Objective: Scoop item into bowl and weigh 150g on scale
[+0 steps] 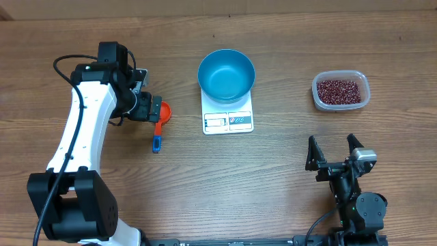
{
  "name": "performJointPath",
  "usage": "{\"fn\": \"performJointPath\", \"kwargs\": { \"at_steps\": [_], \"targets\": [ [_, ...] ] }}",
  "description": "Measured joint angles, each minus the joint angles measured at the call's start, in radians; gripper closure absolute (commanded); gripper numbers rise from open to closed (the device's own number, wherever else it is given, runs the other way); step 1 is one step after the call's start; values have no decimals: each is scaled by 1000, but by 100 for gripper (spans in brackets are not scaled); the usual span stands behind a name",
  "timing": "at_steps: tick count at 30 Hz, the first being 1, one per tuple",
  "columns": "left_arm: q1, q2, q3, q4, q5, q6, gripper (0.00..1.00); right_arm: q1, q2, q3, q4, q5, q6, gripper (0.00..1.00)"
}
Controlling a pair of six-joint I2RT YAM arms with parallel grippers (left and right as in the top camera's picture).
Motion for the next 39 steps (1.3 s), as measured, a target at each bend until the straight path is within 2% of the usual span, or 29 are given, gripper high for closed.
{"fn": "performJointPath", "kwargs": {
  "at_steps": [39],
  "targets": [
    [0, 0, 0, 17, -19, 0, 1, 0, 0, 0, -1, 0, 0, 0]
  ]
}}
